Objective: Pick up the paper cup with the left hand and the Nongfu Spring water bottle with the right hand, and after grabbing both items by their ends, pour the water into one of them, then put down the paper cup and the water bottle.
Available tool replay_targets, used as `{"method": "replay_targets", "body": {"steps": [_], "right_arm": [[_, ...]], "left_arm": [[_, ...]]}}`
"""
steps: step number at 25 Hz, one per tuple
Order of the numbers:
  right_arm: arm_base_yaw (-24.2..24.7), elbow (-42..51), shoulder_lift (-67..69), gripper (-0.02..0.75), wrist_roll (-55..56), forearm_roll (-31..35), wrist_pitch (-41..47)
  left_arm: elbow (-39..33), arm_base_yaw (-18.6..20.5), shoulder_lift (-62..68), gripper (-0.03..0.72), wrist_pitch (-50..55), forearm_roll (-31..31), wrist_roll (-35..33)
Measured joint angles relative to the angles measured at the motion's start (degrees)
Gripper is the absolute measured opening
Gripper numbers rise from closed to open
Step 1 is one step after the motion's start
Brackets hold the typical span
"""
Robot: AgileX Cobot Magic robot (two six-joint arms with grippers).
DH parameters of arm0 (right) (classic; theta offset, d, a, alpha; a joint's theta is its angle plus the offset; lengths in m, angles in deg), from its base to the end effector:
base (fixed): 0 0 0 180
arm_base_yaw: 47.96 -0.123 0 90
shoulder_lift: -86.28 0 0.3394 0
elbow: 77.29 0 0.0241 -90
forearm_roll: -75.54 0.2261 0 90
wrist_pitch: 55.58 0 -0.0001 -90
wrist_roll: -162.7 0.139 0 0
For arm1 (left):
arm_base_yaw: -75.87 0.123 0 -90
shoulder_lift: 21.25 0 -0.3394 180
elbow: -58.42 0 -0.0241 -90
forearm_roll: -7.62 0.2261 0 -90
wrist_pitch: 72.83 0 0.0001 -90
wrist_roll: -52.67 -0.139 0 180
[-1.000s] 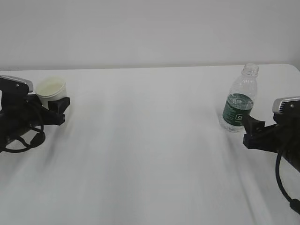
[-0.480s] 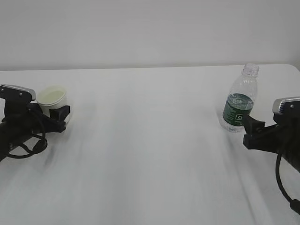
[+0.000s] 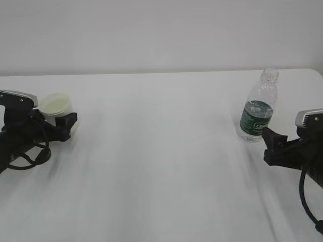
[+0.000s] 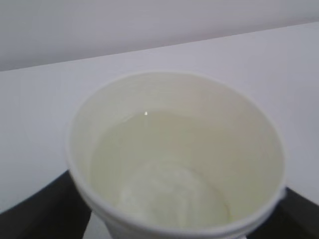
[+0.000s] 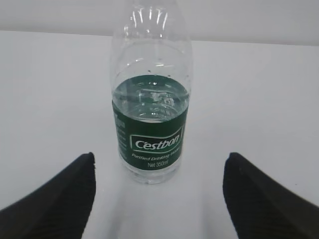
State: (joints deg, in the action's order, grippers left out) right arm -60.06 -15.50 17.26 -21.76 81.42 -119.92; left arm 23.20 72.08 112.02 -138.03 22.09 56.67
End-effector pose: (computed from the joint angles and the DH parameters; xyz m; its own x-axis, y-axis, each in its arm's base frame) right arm 0.3010 0.0514 0.1745 -0.3068 -0.0996 -0.9466 -0.1334 0.9892 -0.0609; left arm 0.4297 -0.0601 0.1205 -0.2304 0.0524 -0.9717 0.2930 0.9560 -0.0180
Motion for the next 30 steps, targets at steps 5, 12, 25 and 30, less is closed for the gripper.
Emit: {"method": "replay_targets", "body": {"steps": [5, 12, 25, 30], "right_arm": [[0.0, 0.0, 0.0, 0.593, 0.0, 0.0, 0.0], [0.0, 0.1, 0.0, 0.593, 0.04, 0.0, 0.0], [0.0, 4.26, -0.32, 0.593, 0.04, 0.0, -1.03], [0.0, 5.82, -1.04, 0.593, 0.04, 0.0, -1.13]], "left_arm": [[-0.13, 0.0, 0.0, 0.643, -0.13, -0.68, 0.0], [-5.16, 0.0, -3.62, 0.642, -0.16, -0.93, 0.0], [-15.49, 0.0, -10.84, 0.628, -0.37, -0.93, 0.0], [-18.94, 0.0, -13.83, 0.62, -0.37, -0.93, 0.0]]}}
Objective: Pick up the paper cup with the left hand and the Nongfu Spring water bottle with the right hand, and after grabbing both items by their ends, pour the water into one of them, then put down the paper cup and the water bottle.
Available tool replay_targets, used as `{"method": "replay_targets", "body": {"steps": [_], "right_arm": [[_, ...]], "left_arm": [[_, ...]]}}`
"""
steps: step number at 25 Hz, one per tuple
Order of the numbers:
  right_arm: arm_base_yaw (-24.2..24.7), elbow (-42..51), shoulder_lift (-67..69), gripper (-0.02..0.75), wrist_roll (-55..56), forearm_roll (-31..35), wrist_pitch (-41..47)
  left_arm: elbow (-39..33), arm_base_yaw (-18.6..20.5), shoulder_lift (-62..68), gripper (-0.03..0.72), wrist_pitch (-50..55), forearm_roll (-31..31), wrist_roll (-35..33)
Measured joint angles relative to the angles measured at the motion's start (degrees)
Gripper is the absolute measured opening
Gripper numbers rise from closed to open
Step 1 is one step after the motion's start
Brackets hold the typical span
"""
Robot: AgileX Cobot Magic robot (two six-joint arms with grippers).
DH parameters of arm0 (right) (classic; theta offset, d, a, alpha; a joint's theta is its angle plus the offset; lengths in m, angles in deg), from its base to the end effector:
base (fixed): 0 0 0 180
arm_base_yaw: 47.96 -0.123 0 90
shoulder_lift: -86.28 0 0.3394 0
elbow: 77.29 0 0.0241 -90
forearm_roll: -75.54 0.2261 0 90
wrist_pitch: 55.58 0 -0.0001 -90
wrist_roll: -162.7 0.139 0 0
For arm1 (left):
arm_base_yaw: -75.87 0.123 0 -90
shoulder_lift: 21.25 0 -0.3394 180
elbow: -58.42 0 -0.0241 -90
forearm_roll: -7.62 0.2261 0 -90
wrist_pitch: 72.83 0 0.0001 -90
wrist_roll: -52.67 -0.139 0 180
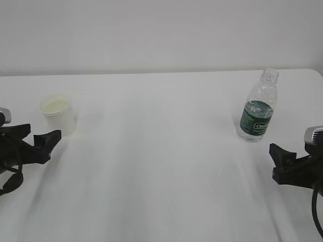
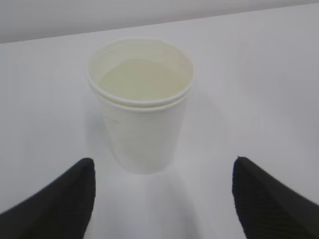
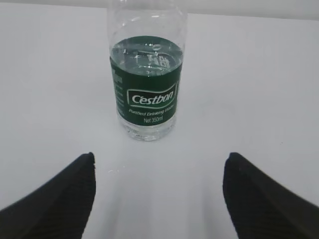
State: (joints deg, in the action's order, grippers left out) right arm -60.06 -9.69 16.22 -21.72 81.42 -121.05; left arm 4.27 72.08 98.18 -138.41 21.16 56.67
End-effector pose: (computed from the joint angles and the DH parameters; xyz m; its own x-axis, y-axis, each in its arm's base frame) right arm 0.2742 0.0455 0.1648 -0.3647 -0.1132 -0.9242 -0.1370 0.9883 -0.0670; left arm 0.3420 -0.0523 0.1532 -0.3105 0.0494 -0.9493 0.2754 0.9605 -0.0401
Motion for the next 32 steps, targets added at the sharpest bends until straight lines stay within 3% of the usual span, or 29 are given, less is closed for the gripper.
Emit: {"method": "replay_targets", "body": {"steps": [12, 22, 32], "right_arm": [[0.0, 1.88, -13.39, 0.592, 0.09, 0.0, 3.05], [0.0, 1.88, -26.85, 0.593, 0.09, 0.32, 14.21], [0.0, -1.55, -39.55, 0.592, 0.09, 0.43, 30.67]], "left_arm": [[-4.39, 0.0, -14.14, 0.608, 0.0, 0.0, 0.0], [-4.82, 0.0, -29.73, 0.594, 6.5, 0.43, 0.24], [-5.01, 0.0, -43.17, 0.592, 16.09, 1.2, 5.3]]}}
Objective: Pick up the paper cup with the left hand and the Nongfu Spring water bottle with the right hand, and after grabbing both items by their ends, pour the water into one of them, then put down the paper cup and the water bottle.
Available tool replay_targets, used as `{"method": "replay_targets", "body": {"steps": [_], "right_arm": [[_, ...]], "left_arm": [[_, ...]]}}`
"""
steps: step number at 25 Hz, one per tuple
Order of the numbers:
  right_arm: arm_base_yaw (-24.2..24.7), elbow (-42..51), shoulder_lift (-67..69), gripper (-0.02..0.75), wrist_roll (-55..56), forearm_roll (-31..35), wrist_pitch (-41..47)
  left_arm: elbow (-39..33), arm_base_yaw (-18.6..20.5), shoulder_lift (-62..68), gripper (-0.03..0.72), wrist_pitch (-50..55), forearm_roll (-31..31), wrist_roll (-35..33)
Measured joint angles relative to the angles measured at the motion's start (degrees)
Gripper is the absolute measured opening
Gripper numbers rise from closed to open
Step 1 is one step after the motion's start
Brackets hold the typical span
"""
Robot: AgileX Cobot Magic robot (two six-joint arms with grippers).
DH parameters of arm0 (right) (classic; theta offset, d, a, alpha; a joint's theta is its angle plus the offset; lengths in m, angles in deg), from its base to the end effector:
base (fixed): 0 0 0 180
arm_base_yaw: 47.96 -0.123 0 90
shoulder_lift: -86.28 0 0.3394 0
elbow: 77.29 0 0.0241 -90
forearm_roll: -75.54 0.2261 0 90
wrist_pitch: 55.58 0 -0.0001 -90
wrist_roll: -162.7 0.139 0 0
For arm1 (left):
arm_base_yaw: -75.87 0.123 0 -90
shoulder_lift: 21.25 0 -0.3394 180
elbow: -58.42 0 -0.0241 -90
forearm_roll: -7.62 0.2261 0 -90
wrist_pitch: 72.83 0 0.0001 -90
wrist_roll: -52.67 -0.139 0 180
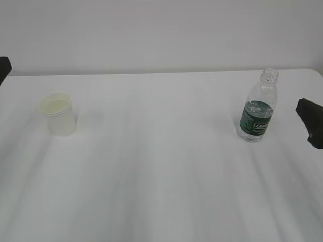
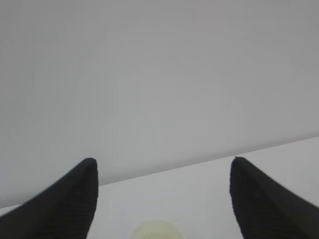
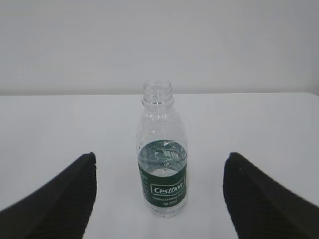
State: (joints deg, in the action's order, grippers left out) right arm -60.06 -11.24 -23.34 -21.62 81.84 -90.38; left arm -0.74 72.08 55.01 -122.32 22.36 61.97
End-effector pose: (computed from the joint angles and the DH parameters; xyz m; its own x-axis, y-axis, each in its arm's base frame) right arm 0.1926 0.0324 0.2670 -0.2020 -0.0280 -0.9790 -0.1462 0.9892 0.0019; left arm 0.2292 -0.0421 0.3159 0.0561 0.0031 -0.9984 0.2572 0.9662 0.0175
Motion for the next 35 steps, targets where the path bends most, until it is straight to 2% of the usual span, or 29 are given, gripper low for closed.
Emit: {"method": "replay_targets", "body": {"steps": [10, 17, 22, 28, 31, 35], "right_arm": [[0.0, -6.14, -11.55, 0.592, -1.76, 0.08, 17.06], [0.0, -7.89, -18.19, 0.592, -3.55, 0.08, 25.8], [0.0, -9.35, -22.92, 0.592, -5.7, -0.02, 32.79], [0.0, -13.45, -26.91, 0.592, -7.3, -0.73, 40.46], [0.0, -13.89, -28.54, 0.592, -7.51, -1.99, 43.01], [0.0, -14.01, -32.0, 0.592, -7.62, -4.12, 45.3]], "left_arm": [[-0.36, 0.0, -14.53, 0.591, 12.35, 0.51, 3.28], [-0.23, 0.0, -27.69, 0.589, 25.34, 0.64, 4.76], [3.48, 0.0, -33.89, 0.588, 36.17, 1.12, 5.58], [5.61, 0.0, -39.22, 0.588, 42.43, 1.12, 7.82], [5.84, -0.94, -43.12, 0.587, 46.56, 1.12, 8.43], [7.31, -4.19, -47.59, 0.586, 53.95, 1.12, 8.56]]}}
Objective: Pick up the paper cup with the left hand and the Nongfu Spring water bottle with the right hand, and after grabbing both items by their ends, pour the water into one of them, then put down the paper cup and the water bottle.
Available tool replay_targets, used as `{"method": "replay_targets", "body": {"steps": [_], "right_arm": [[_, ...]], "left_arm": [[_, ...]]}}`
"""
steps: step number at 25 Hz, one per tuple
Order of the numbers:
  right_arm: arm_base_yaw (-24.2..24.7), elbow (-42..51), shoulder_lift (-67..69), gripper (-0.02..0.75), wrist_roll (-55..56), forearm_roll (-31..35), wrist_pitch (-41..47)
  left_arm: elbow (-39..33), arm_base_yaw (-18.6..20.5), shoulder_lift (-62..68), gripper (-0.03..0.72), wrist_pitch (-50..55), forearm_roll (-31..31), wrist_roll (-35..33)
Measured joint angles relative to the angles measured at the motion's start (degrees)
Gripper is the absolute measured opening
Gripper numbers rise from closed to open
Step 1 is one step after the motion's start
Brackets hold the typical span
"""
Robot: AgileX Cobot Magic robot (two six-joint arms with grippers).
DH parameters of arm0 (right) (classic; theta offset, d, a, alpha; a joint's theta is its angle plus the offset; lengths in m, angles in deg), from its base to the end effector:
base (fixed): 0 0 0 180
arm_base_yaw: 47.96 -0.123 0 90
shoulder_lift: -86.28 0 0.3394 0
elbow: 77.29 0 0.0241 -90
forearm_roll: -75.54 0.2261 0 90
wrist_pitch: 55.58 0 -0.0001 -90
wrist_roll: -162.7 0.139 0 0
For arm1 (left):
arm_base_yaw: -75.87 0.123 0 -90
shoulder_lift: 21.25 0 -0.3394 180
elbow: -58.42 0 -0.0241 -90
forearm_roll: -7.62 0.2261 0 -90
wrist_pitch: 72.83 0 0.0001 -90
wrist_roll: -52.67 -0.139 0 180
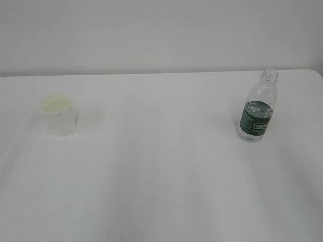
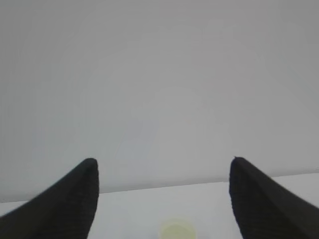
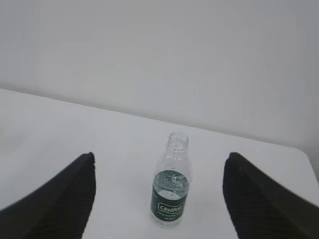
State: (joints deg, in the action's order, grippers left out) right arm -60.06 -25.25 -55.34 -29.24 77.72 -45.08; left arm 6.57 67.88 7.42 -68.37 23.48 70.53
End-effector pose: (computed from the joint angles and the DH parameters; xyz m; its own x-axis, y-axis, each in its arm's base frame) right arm 0.0943 0.0212 0.3298 -0.1456 -0.2052 -0.9678 -0.2446 0.9553 -0.1658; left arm 0.0595 -0.0053 0.3593 0.0853 -0.0480 -0.9952 0.1211 0.9919 -0.0375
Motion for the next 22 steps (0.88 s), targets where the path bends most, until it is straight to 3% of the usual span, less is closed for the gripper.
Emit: {"method": "replay_targets", "body": {"steps": [10, 17, 22], "right_arm": [[0.0, -0.15, -10.48, 0.592, 0.0, -3.42, 10.31], [0.0, -0.75, -15.74, 0.592, -0.12, -3.94, 18.11], [0.0, -0.75, -18.26, 0.592, -0.12, -3.94, 22.61]], "left_arm": [[1.33, -10.12, -7.92, 0.549, 12.9, 0.63, -0.81], [2.24, -11.57, -11.8, 0.547, 20.84, -0.18, -2.46], [6.04, -11.57, -12.56, 0.54, 28.5, -5.67, -9.67]]}}
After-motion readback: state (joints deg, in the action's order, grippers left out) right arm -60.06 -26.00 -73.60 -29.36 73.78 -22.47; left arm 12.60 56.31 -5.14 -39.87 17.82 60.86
